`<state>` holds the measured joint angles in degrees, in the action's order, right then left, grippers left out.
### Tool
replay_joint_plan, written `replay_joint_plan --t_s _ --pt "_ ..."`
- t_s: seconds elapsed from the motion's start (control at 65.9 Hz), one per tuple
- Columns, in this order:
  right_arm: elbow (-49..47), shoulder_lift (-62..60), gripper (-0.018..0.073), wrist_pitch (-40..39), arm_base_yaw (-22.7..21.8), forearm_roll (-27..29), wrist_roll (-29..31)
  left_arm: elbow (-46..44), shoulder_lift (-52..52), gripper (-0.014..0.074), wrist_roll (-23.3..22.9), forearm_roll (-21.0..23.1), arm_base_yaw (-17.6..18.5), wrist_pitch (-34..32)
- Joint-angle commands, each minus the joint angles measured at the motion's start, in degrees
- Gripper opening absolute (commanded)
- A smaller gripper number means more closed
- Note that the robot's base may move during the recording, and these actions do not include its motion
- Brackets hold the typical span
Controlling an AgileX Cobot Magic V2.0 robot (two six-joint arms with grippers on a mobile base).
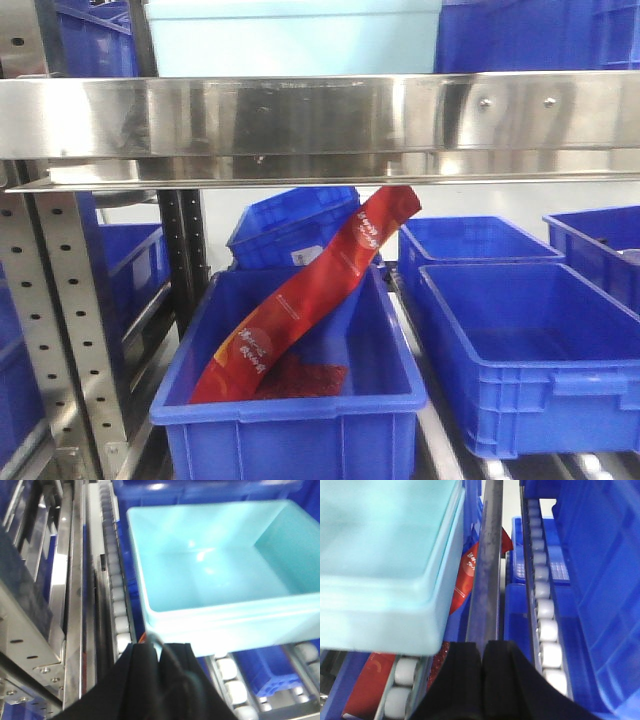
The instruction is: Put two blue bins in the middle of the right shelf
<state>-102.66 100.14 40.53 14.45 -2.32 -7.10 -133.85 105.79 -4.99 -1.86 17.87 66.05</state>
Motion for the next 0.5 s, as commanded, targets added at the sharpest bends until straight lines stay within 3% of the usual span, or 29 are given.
replay_joint_plan --t_s 0.0,0.273,0.486 --pt "6.5 -4.5 -0.0160 -9.2 0.1 -1.0 0.1 2.7 -0.6 -0.0111 1.0 0.2 0.0 -5.3" --pt "20.3 -14.3 -0.0160 -16.2 0.1 -1.0 0.1 10.2 -1.8 -0.0111 2.0 -0.1 0.0 -11.7" --pt "34.3 -24.2 -0.0160 -24.3 0.1 -1.0 0.1 22.3 -10.8 -0.0111 2.0 -2.0 0.0 -19.5"
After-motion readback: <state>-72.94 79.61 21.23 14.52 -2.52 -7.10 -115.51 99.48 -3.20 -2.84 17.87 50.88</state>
